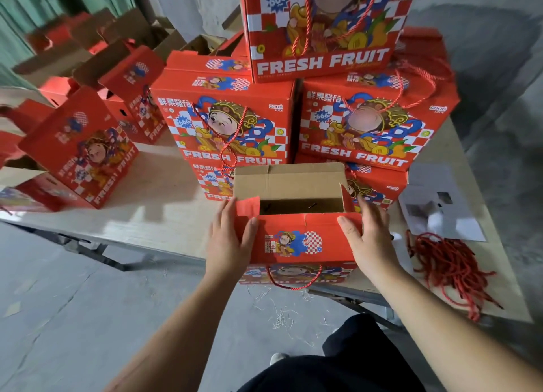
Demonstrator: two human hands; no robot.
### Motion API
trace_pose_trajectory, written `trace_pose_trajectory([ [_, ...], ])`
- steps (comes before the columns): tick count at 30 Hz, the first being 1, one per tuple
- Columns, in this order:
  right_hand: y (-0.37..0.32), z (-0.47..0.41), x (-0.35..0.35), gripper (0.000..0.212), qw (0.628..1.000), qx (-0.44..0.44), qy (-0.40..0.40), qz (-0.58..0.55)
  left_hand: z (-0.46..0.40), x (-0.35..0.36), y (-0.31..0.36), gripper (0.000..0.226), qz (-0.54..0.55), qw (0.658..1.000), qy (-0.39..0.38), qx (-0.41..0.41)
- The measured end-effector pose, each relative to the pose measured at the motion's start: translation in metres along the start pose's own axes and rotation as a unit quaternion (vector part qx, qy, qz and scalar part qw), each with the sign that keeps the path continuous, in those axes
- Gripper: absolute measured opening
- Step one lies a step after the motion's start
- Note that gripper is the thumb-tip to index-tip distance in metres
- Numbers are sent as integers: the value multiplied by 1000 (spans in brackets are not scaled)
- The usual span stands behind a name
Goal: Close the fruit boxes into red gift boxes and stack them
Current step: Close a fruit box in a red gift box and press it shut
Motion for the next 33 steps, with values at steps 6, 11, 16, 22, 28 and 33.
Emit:
trace_pose_trajectory([
  [6,7,-4,25,88,994,60,-85,29,-3,8,-13,83,-176,982,-58,-31],
  [11,-28,5,14,76,977,-150,16,152,1,10,8,70,-230,971,-13,69],
  [16,-22,14,35,79,968,-151,-55,193,6,16,12,62,-235,961,-33,142],
  [22,-25,10,40,93,957,-131,-117,231,22,12,10,57,-228,948,-13,221],
  [28,-36,36,16,72,977,-192,11,94,37,7,3,57,-207,941,36,266],
  [33,-32,27,18,73,969,-171,-13,176,42,1,2,55,-203,941,63,263],
])
Point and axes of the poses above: each hand's wrist, its own z-axis away from the middle knuckle, its own x-axis out of the palm, y = z × x, the point moved 7 cm from there along -z, towards the middle knuckle
